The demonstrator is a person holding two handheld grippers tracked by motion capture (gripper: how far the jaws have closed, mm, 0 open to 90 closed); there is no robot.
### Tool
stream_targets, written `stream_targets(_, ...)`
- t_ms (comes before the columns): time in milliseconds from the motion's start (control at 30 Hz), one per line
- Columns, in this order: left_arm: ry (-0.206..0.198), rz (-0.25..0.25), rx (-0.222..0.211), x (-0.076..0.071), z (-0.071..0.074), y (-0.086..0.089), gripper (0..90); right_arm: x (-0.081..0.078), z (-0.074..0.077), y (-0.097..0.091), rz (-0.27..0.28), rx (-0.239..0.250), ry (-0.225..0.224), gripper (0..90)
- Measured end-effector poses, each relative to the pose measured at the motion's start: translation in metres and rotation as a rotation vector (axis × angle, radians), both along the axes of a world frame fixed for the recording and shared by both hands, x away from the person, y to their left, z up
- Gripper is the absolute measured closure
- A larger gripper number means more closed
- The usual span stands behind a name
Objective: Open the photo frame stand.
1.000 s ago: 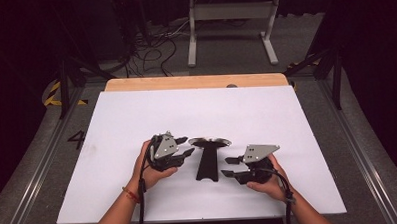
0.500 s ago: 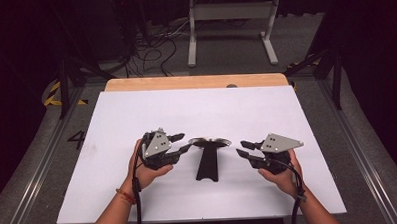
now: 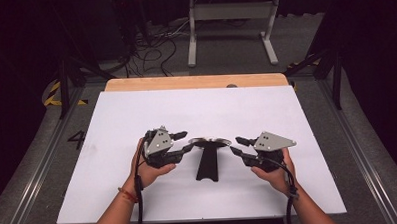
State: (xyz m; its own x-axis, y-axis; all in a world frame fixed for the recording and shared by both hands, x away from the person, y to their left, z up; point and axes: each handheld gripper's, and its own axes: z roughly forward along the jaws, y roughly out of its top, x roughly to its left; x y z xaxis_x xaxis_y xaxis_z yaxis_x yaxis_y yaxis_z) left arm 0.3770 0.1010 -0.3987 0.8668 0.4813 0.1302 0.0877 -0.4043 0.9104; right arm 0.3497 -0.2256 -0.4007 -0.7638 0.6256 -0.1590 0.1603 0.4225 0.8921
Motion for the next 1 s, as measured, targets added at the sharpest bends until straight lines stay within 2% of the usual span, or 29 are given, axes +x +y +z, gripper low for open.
stream_targets(67, 0.005, -0.008, -0.010, 0.001, 0.000, -0.002, 52.2, 0.001, 0.001, 0.002, 0.002, 0.006, -0.001, 61.8)
stream_targets(200, 0.001, -0.010, 0.000, 0.000, 0.000, -0.004, 53.3, 0.001, 0.003, 0.007, 0.001, 0.003, -0.011, 62.3)
stream_targets(433, 0.029, -0.010, 0.007, 0.002, -0.002, -0.007, 55.9, 0.007, 0.000, 0.012, -0.008, -0.012, 0.004, 62.2)
stream_targets(667, 0.027, -0.022, 0.022, 0.002, -0.003, -0.010, 62.6, 0.007, -0.001, 0.014, 0.003, -0.011, 0.018, 65.9)
stream_targets(733, 0.022, -0.021, 0.029, 0.001, -0.003, -0.011, 65.4, 0.008, -0.002, 0.015, 0.011, -0.014, 0.024, 70.1)
stream_targets(1000, 0.015, -0.019, 0.043, 0.000, -0.003, -0.011, 67.0, 0.010, -0.001, 0.016, 0.029, -0.036, 0.022, 71.2)
